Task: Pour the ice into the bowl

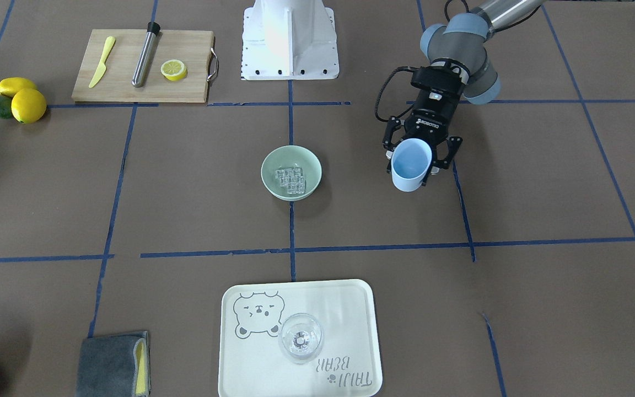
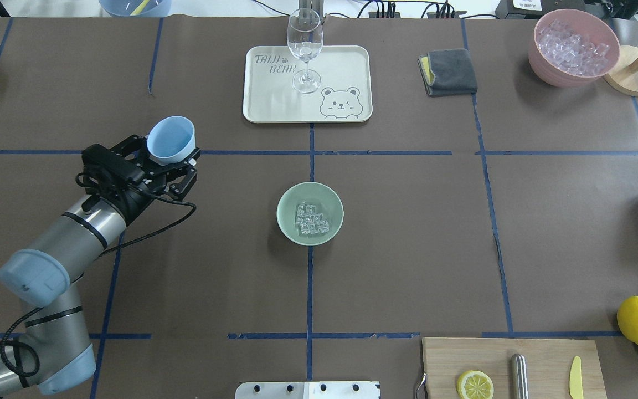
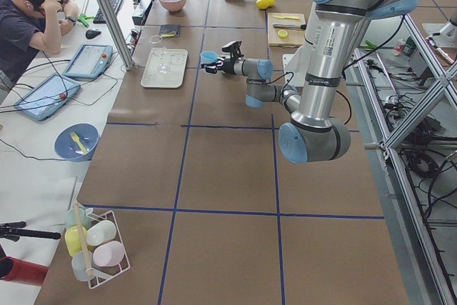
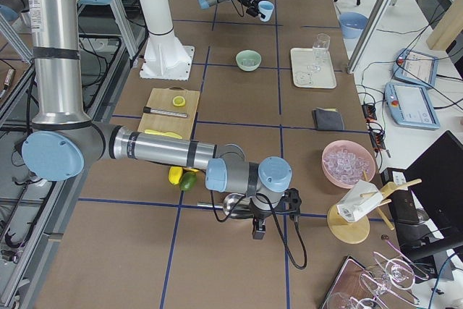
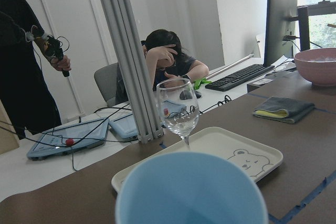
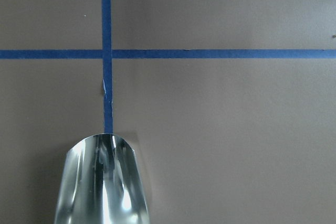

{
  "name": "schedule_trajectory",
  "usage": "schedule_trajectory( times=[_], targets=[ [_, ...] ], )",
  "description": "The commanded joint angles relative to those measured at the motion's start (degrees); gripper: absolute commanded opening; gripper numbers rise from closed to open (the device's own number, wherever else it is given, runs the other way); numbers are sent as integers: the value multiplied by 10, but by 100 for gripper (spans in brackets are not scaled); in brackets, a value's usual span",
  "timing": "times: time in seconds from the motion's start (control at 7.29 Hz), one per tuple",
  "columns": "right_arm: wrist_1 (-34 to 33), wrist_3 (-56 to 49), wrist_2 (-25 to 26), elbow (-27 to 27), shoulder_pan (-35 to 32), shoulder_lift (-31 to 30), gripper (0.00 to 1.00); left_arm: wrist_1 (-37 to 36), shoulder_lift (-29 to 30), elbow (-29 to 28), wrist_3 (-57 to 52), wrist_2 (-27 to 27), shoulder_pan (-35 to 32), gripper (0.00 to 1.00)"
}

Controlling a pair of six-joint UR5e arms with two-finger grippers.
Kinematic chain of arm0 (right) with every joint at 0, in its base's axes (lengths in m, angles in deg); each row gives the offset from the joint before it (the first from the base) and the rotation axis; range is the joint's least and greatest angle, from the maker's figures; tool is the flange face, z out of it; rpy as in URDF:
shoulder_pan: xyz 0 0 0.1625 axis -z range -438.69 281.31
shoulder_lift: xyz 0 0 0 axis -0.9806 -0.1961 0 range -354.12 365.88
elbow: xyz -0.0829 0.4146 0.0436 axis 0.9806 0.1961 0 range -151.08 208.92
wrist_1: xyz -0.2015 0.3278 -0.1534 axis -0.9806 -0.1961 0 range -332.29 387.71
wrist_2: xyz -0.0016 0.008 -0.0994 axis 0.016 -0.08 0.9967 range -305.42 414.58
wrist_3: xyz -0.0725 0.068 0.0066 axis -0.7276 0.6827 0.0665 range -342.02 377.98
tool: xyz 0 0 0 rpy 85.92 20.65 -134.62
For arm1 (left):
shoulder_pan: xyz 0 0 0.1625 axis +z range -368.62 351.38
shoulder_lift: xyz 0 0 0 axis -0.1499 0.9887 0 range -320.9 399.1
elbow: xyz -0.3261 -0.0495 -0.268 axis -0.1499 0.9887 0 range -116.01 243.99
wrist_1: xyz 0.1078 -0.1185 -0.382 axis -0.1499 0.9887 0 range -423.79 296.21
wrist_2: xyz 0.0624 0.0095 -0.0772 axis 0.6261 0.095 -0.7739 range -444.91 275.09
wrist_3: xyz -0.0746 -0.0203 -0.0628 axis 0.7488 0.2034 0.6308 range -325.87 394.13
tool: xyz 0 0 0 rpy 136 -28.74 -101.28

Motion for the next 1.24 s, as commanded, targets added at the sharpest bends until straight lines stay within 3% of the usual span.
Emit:
schedule_trajectory(
  times=[0.0, 0.27, 0.55, 1.1],
  targets=[
    [6, -1, -1, -1, 0, -8, 100, 11, -89, 3, 134, 2, -5, 0],
    [44, 3, 0, 0, 0, -25, 100, 137, -164, -39, 135, 85, -5, 0],
    [47, 5, -1, 0, 0, -25, 100, 210, -164, -132, 134, 174, -3, 0],
    [48, 6, 0, 0, 0, -20, 100, 202, -164, -183, 134, 171, 1, 0]
  ],
)
